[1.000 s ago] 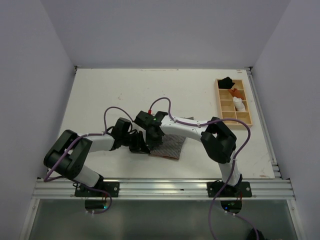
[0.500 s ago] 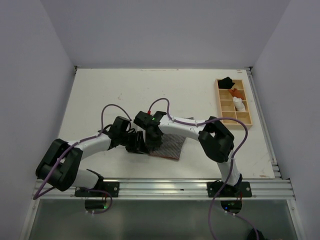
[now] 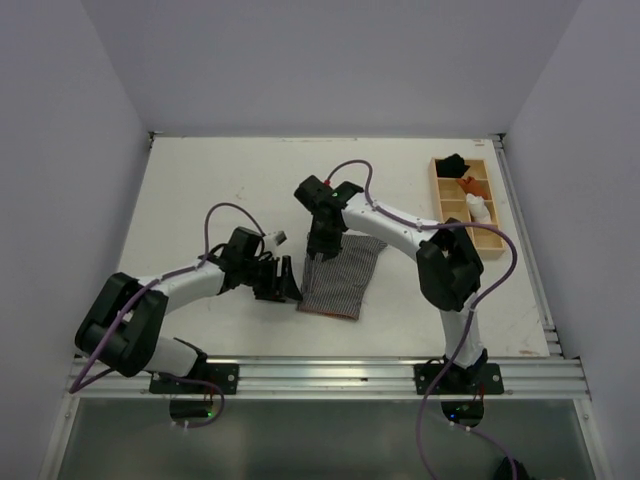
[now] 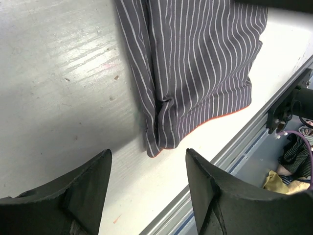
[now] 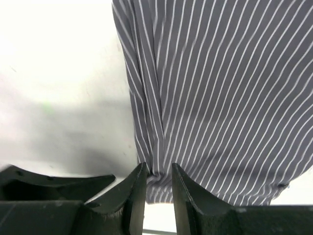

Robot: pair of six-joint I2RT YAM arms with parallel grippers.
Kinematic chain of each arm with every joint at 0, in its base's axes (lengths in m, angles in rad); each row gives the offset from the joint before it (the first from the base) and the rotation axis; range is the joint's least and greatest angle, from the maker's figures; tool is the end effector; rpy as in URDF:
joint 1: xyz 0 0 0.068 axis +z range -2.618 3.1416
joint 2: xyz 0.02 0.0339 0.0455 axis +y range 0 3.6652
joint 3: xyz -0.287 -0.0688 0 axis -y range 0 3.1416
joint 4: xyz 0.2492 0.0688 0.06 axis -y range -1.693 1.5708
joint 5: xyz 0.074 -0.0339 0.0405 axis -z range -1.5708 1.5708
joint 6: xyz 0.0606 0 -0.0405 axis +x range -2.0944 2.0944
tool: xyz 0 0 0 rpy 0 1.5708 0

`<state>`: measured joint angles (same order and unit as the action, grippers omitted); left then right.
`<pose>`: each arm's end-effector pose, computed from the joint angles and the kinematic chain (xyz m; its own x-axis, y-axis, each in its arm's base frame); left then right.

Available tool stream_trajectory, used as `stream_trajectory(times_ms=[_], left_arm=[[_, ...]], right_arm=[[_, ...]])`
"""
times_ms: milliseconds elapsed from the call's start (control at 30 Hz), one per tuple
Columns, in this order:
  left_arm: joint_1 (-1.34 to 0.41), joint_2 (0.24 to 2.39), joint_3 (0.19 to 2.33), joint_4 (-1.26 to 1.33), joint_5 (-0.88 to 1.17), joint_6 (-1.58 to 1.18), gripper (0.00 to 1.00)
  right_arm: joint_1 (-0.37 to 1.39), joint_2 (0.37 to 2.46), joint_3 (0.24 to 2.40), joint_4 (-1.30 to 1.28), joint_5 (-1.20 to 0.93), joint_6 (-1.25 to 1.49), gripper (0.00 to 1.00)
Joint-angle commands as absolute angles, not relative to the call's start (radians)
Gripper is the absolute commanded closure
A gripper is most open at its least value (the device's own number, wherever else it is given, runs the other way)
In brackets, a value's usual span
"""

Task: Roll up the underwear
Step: Fold the underwear

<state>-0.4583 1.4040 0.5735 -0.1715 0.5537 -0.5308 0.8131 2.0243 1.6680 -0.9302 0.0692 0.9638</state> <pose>0.2122 -0.1402 0.1472 -0.9707 -0.0012 -0.2402 0.1611 0.7385 -0.6547 0.3040 0.3152 0.2117 -0.9606 0.1770 -0.2145 0.1361 0.9718 0.1925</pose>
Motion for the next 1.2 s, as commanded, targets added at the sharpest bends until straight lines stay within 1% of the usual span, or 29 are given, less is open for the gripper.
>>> stream_trajectory(times_ms=[0, 167, 333, 500, 633, 667, 733, 767, 833, 867, 933, 1033, 1167], left_arm=[[-0.459, 1.428, 0.614, -0.137, 0.574, -0.526, 0.34], [-0.497, 1.454, 0.626, -0.126, 0.580, -0.532, 0.33], [-0.534, 1.470, 0.614, -0.103, 0.575, -0.549, 0.33], [-0.541, 1.499, 0.597, -0.104, 0.555, -0.538, 0.40], [-0.541, 1.520, 0.591, -0.100, 0.551, -0.535, 0.51], [-0.541, 1.525, 0.589, -0.101, 0.549, -0.532, 0.59], [-0.541, 1.529, 0.584, -0.100, 0.545, -0.529, 0.65], [-0.541, 1.531, 0.583, -0.098, 0.543, -0.526, 0.70], [-0.541, 1.537, 0.583, -0.097, 0.538, -0.525, 0.74], [-0.543, 1.539, 0.581, -0.098, 0.540, -0.523, 0.78], [-0.541, 1.545, 0.580, -0.097, 0.537, -0.522, 0.83], [-0.541, 1.549, 0.575, -0.097, 0.534, -0.519, 0.87], [-0.541, 1.552, 0.565, -0.089, 0.532, -0.518, 0.88]], right_arm=[[0.766, 2.048, 1.798, -0.986, 0.109, 0.908, 0.69], [0.750, 2.167, 1.978, -1.055, 0.158, 0.870, 0.70], [0.749, 2.273, 2.085, -1.098, 0.181, 0.845, 0.72], [0.749, 2.301, 2.115, -1.112, 0.213, 0.835, 0.72], [0.749, 2.327, 2.125, -1.126, 0.225, 0.827, 0.72], [0.749, 2.336, 2.125, -1.124, 0.224, 0.827, 0.72], [0.747, 2.347, 2.125, -1.121, 0.219, 0.827, 0.72], [0.749, 2.355, 2.123, -1.120, 0.219, 0.824, 0.72], [0.749, 2.361, 2.123, -1.103, 0.206, 0.815, 0.72], [0.749, 2.370, 2.125, -1.095, 0.203, 0.810, 0.72], [0.749, 2.381, 2.132, -1.094, 0.202, 0.804, 0.72], [0.747, 2.391, 2.141, -1.088, 0.198, 0.796, 0.72], [0.749, 2.382, 2.132, -1.065, 0.196, 0.795, 0.72]])
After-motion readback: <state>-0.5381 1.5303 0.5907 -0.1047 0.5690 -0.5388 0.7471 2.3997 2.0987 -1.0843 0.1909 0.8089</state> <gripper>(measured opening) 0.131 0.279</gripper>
